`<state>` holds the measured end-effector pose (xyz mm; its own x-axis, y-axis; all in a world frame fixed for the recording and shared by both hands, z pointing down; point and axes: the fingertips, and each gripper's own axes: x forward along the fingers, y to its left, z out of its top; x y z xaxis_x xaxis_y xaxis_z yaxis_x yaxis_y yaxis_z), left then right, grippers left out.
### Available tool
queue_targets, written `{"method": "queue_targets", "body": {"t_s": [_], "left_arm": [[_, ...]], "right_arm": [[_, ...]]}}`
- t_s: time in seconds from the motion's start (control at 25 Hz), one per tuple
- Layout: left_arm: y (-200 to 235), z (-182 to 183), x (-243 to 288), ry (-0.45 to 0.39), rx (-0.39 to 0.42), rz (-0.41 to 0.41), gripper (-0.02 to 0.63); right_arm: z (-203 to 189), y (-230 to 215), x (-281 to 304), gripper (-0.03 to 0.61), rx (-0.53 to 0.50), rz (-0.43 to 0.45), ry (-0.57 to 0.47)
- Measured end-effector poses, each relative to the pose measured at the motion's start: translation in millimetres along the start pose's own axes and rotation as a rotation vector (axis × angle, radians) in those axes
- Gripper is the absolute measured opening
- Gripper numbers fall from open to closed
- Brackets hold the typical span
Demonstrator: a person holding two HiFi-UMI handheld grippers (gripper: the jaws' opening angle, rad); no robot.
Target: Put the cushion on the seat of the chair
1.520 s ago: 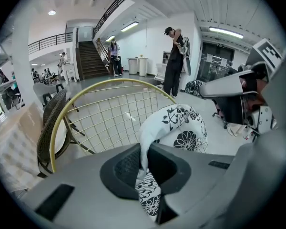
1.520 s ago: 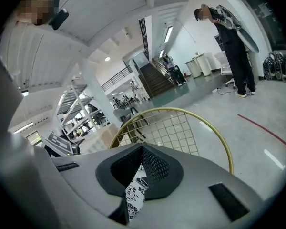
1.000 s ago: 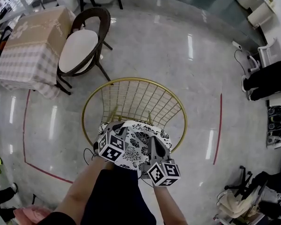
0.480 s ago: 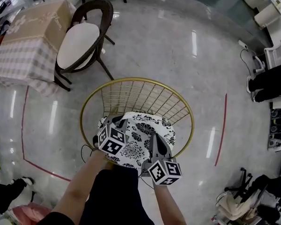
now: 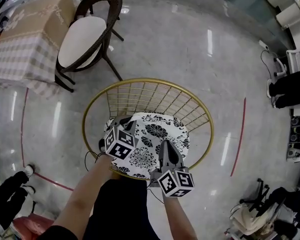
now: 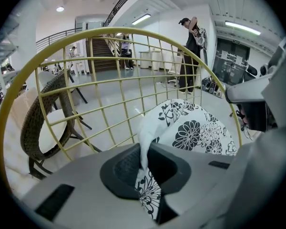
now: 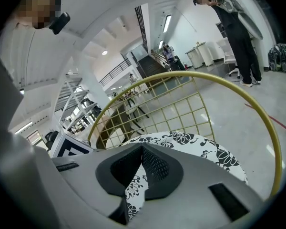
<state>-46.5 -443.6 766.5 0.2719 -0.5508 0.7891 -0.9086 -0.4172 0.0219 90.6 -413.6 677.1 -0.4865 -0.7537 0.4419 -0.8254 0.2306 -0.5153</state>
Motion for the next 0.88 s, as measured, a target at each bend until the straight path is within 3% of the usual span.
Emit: {"method": "queue_targets", "body": {"t_s": [0.16, 0.28, 0.48, 0.68, 0.88], "left_arm": [[10, -4, 10, 0.004, -0.013, 0.035, 0.055], [17, -5, 12, 0.010, -0.003, 0.077, 0.097], [20, -2, 10, 0.010, -0.020, 0.096, 0.296], [17, 0, 2, -0.023, -0.033, 0.110, 0.449], [4, 5, -11, -0.073, -0.045, 0.085, 0.454]], "right_arm": [[-4, -4, 5, 0.003, 0.005, -0.005, 0.000], [-2, -5, 6, 0.003, 0.005, -0.005, -0.005], [2, -3, 5, 0.003, 0.007, 0.001, -0.012], [2, 2, 1, 0.003, 0.009, 0.003, -0.015], [2, 4, -6, 0.003, 0.009, 0.001, -0.019]]}}
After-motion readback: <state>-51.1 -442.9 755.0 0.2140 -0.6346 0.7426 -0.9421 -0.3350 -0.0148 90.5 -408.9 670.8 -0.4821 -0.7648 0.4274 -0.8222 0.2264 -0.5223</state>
